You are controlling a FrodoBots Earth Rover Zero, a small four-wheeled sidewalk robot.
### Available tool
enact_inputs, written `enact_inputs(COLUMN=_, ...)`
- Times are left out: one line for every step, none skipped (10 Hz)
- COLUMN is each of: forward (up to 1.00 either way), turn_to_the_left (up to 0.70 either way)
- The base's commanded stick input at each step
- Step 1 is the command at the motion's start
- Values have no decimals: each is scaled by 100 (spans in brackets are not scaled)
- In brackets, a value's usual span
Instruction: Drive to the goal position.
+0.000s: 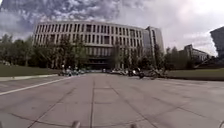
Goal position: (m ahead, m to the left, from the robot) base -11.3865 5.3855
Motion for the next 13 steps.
enact_inputs(forward=0, turn_to_the_left=-66)
enact_inputs(forward=0, turn_to_the_left=-70)
enact_inputs(forward=0, turn_to_the_left=-70)
enact_inputs(forward=0, turn_to_the_left=-70)
enact_inputs(forward=0, turn_to_the_left=-70)
enact_inputs(forward=0, turn_to_the_left=-70)
enact_inputs(forward=0, turn_to_the_left=-70)
enact_inputs(forward=0, turn_to_the_left=-70)
enact_inputs(forward=0, turn_to_the_left=-70)
enact_inputs(forward=0, turn_to_the_left=-70)
enact_inputs(forward=0, turn_to_the_left=-70)
enact_inputs(forward=0, turn_to_the_left=-70)
enact_inputs(forward=0, turn_to_the_left=-70)
